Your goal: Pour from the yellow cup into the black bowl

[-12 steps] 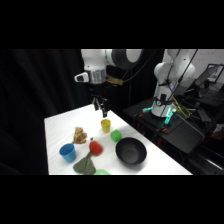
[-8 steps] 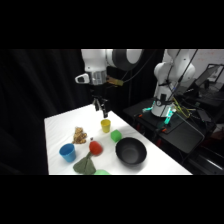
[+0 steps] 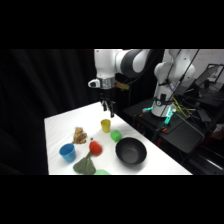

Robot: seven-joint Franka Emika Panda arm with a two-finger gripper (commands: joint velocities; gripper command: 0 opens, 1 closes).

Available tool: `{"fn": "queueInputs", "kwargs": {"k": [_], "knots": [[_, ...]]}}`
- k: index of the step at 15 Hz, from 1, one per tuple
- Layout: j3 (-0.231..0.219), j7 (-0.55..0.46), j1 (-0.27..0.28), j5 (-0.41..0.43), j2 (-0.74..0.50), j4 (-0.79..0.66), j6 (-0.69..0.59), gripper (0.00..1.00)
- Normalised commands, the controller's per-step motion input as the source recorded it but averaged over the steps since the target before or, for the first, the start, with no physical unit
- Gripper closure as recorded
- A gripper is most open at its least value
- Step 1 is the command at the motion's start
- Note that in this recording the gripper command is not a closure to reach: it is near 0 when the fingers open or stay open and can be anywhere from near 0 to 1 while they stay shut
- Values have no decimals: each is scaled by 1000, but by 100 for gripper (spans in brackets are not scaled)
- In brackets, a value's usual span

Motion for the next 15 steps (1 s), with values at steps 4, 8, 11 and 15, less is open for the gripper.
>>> {"fn": "queueInputs", "kwargs": {"k": [4, 8, 11, 15], "knots": [[-52, -105, -80, 19, 173, -170, 599, 0], [15, -288, -100, 242, 404, 93, 414, 0], [161, -325, -152, 318, 348, 192, 201, 0], [193, -307, -202, 238, 242, 218, 93, 100]]}}
